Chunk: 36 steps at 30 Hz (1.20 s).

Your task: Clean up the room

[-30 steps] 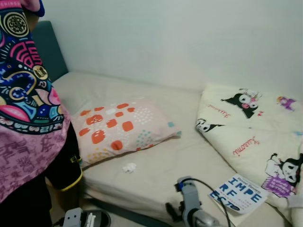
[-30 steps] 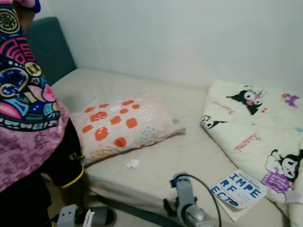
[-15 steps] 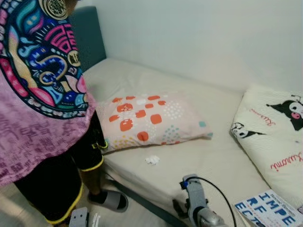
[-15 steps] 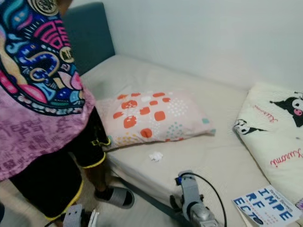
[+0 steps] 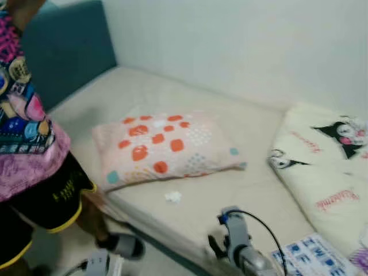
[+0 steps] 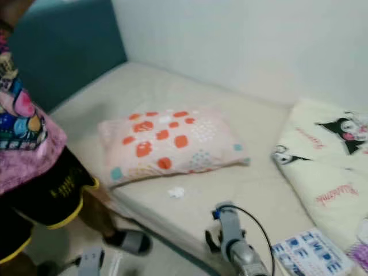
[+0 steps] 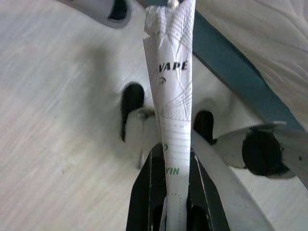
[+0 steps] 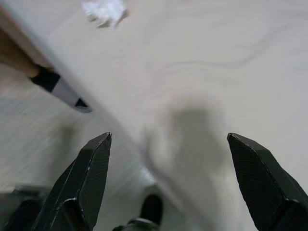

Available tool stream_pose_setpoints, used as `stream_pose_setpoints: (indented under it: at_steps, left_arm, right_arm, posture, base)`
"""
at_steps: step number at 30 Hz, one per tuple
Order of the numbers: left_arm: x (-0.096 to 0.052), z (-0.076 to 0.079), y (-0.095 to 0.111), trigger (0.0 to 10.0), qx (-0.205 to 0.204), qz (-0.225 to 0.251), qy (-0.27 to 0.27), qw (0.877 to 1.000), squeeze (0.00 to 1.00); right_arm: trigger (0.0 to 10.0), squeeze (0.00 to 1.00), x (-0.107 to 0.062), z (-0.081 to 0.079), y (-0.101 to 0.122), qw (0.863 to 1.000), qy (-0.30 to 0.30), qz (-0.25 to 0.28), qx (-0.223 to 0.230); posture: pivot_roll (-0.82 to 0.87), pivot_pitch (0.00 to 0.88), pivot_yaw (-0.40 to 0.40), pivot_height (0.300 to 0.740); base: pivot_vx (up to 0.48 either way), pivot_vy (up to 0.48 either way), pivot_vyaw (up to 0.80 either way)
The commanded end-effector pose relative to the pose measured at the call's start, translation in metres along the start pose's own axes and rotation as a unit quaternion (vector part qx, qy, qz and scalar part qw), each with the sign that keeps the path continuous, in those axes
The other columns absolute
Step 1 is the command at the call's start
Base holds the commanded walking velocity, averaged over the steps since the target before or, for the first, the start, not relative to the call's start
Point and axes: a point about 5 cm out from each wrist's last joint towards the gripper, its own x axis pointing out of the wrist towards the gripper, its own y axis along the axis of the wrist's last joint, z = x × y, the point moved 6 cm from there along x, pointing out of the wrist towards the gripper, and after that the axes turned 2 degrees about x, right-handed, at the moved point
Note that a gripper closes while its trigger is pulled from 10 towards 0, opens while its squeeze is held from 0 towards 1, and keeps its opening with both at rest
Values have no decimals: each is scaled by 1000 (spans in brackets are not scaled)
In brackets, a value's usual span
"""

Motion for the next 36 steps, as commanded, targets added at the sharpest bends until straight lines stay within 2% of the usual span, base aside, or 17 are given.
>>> stream_pose_setpoints:
  at_steps: [1, 11, 13, 14, 15, 16, 18, 20, 21, 25, 27, 31, 36]
  left_arm:
    - [-1, -3, 0, 10000, 5, -3, 4, 1000, 0]
    - [0, -1, -2, 10000, 11, -8, 2, 1000, 0]
    - [0, 0, 0, 10000, 13, -4, 1, 1000, 0]
    - [0, 0, 0, 10000, 13, -4, 1, 1000, 0]
    - [1, 0, 2, 10000, 13, -1, 3, 1000, 0]
    - [1, 0, 2, 10000, 14, -1, 4, 1000, 0]
    - [1, 0, 2, 10000, 14, -1, 4, 1000, 0]
    - [1, 0, 3, 10000, 13, 1, 5, 1000, 0]
    - [1, -1, 5, 10000, 13, 6, 7, 1000, 0]
    - [2, 1, 13, 10000, 10, 19, 5, 1000, 0]
    - [4, 4, 27, 10000, 10, 40, 1, 999, 0]
    - [6, 8, 46, 10000, 10, 64, -4, 998, 0]
    - [7, 12, 55, 10000, 13, 76, -10, 997, 0]
  right_arm:
    - [10000, 0, 0, -3, -1, 1000, 1, 2, 4]
    - [10000, 0, 6, -19, 21, 999, 31, 35, -22]
    - [10000, 0, 8, -30, 42, 996, 50, 66, -31]
    - [10000, 0, 8, -30, 42, 996, 50, 66, -31]
    - [10000, 0, 10, -42, 61, 991, 74, 93, -53]
    - [10000, 0, 11, -49, 67, 989, 91, 100, -52]
    - [10000, 0, 11, -49, 67, 989, 91, 100, -52]
    - [10000, 0, 11, -55, 76, 987, 108, 111, -34]
    - [10000, 0, 12, -60, 88, 986, 118, 120, -13]
    - [10000, 0, 11, -61, 101, 982, 127, 142, 2]
    - [10000, 0, 11, -62, 106, 980, 134, 145, 16]
    - [10000, 0, 11, -63, 109, 979, 139, 148, 11]
    - [10000, 0, 11, -64, 110, 979, 141, 149, 11]
  posture:
    - [-92, 118, -1, 740]
    - [-98, 115, -1, 740]
    - [-97, 117, -2, 740]
    - [-97, 117, -2, 740]
    - [-98, 118, -2, 740]
    - [-98, 118, -2, 740]
    - [-98, 118, -2, 740]
    - [-96, 121, -4, 740]
    - [-94, 125, -6, 740]
    - [-93, 131, -7, 725]
    - [-90, 136, -10, 710]
    - [-89, 141, -13, 690]
    - [-89, 142, -13, 670]
  base:
    - [0, 0, 0]
    - [0, 0, 0]
    - [0, 0, 0]
    - [0, 0, 0]
    - [0, 0, 0]
    - [0, 0, 0]
    - [0, 0, 0]
    - [0, 0, 0]
    - [0, 0, 0]
    - [0, 0, 0]
    - [0, 0, 0]
    - [0, 0, 0]
    - [0, 0, 0]
